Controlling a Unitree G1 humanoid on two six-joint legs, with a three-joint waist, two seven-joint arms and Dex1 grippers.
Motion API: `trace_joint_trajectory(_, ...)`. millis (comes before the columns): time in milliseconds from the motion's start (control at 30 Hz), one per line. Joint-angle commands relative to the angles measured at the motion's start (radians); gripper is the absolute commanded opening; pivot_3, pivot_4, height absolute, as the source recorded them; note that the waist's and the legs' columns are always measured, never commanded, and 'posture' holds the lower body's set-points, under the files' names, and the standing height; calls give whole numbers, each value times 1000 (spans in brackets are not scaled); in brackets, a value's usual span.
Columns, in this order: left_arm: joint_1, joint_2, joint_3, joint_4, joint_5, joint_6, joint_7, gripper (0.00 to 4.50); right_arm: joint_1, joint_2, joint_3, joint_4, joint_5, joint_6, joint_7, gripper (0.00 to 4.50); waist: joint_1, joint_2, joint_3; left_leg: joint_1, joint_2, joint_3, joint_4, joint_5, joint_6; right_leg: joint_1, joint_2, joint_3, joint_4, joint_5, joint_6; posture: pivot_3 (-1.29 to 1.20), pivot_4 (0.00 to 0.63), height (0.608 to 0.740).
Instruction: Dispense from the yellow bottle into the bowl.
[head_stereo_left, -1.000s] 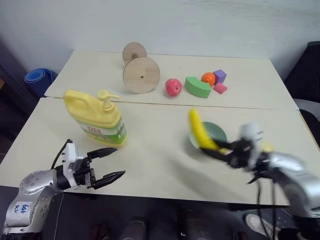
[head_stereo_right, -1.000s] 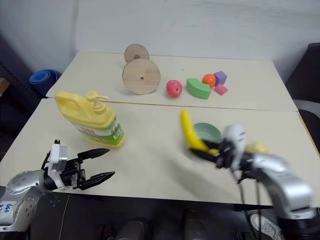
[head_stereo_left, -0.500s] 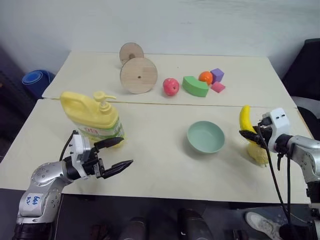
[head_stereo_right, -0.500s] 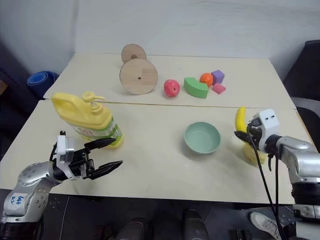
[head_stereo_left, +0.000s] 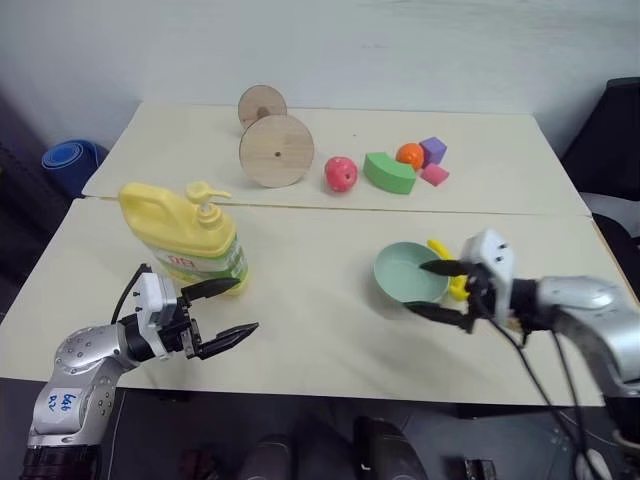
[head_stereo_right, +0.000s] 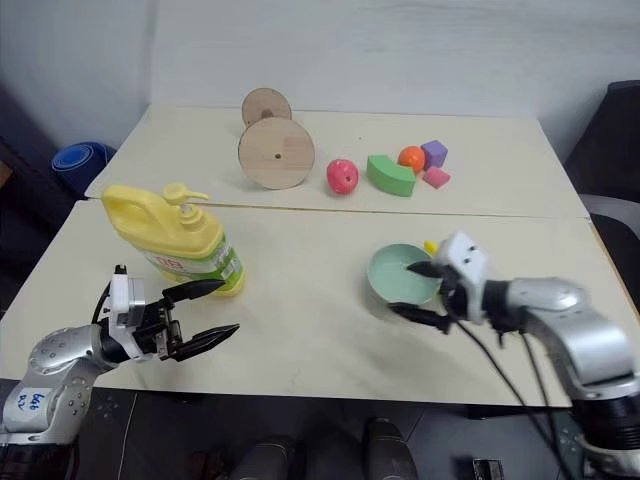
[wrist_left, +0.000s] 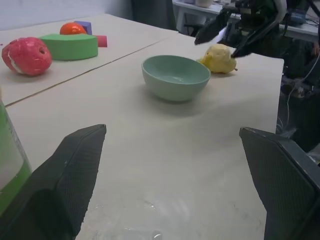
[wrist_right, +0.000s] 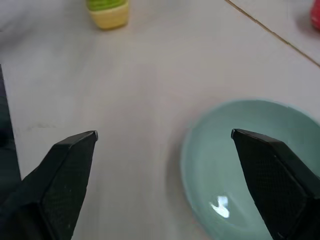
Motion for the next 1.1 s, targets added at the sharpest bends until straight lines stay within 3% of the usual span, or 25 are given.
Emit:
trace_joint_trajectory(33,13,4,16,-1,8,-24,-7,4500,-16,75,60,41,-87,-21,-110,4459,0,0,0,0,0,0,0,0,0,0,0,0,0,0,0,0,150,740)
trace_joint_trajectory(200,21,5,20,-9,8,-26,0,4500,-27,129,124,123,-171,-83,-138,4459,1,0,0,-1,-2,0,0,0,1,0,-1,0,0,0,0,0,150,740)
trace_joint_trajectory(267,26,5,26,-13,6,-24,7,4500,-28,158,126,138,-183,-93,-159,4086,0,0,0,-1,-2,0,0,0,1,0,-1,0,-1,0,0,0,150,740)
trace_joint_trajectory(667,117,-12,109,-76,-30,-14,63,4500,-52,198,139,203,-296,-163,-204,39,-4,0,0,0,-1,0,-1,0,0,-1,0,0,0,0,0,0,150,740)
trace_joint_trajectory(867,168,-59,251,-229,-324,161,199,4500,-120,194,142,176,-251,-239,-74,39,-7,-2,0,0,-1,0,0,0,0,-1,0,1,0,0,0,0,150,740)
trace_joint_trajectory(967,171,-35,368,-293,-484,229,283,3925,-196,177,178,109,-214,-230,43,0,-8,-1,1,0,1,0,-1,0,0,-1,1,0,0,0,0,0,150,740)
trace_joint_trajectory(1100,88,33,476,-293,-596,268,373,2749,-321,170,223,81,-194,-176,136,0,-4,-2,2,0,1,-1,0,1,-2,-1,1,-1,1,0,-1,0,150,740)
